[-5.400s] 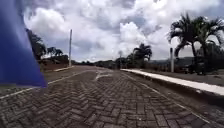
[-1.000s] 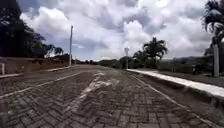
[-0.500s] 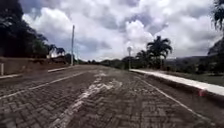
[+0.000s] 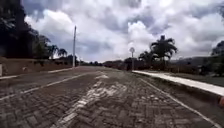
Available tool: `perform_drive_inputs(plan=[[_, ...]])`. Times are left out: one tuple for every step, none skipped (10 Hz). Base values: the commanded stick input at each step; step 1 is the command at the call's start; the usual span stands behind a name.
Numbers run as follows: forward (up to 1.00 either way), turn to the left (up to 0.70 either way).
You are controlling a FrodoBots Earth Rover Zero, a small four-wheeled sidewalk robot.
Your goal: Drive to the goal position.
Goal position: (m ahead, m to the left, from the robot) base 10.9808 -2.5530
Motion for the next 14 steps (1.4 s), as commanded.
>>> perform_drive_inputs(plan=[[1.00,0.00],[1.00,0.00],[1.00,0.00],[1.00,0.00],[1.00,0.00],[1.00,0.00],[1.00,0.00],[1.00,0.00],[1.00,0.00],[1.00,0.00],[1.00,0.00],[1.00,0.00],[1.00,0.00],[1.00,0.00]])
